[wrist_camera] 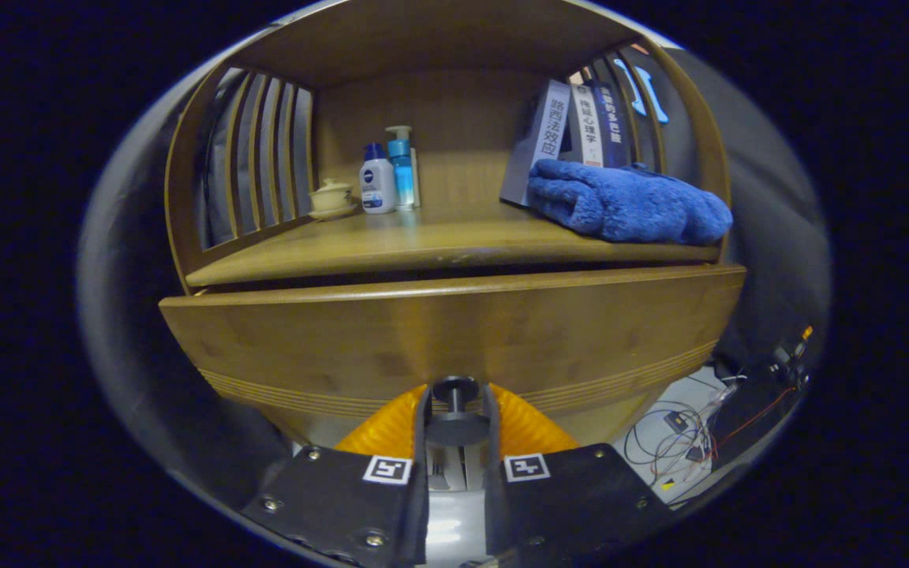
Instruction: Pull open the drawer, take out the items inside it, and place them on the countertop above the cabinet.
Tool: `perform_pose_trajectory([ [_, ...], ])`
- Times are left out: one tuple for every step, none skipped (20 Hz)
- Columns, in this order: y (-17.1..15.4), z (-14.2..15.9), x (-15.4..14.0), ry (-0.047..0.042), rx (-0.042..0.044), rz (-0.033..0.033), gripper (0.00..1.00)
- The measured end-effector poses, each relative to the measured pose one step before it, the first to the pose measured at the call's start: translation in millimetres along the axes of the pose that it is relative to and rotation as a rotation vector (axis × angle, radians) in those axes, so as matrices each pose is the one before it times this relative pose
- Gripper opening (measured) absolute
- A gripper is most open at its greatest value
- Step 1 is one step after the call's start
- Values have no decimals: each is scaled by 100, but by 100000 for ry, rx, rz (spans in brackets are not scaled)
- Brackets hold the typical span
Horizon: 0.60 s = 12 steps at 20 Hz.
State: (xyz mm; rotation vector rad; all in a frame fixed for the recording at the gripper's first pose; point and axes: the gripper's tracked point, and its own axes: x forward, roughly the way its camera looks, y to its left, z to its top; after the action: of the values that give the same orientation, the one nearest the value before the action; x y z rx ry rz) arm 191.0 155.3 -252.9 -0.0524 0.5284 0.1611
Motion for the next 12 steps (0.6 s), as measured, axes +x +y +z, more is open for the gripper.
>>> perform_pose_trajectory([
  [-143, -440, -889, 371, 575, -1092, 29],
  [-146, -375, -866, 454, -185, -1056, 29],
  [-201, -394, -911, 792, -623, -1045, 29],
  [-177, -391, -849, 896, -966, -1051, 29],
  [-194, -301, -820, 612, -739, -911, 29],
  [-146, -402, -830, 607, -524, -866, 29],
  [-174, -391, -709, 399, -357, -865, 29],
  [-167, -324, -751, 356, -18, -892, 29],
  [-219, -399, -718, 515, 189, -910, 29],
  [-221, -425, -601, 821, -170, -958, 29],
  [-141, -419, -601, 976, -530, -929, 29],
  [-146, -559, -402, 1167, -441, -723, 29],
])
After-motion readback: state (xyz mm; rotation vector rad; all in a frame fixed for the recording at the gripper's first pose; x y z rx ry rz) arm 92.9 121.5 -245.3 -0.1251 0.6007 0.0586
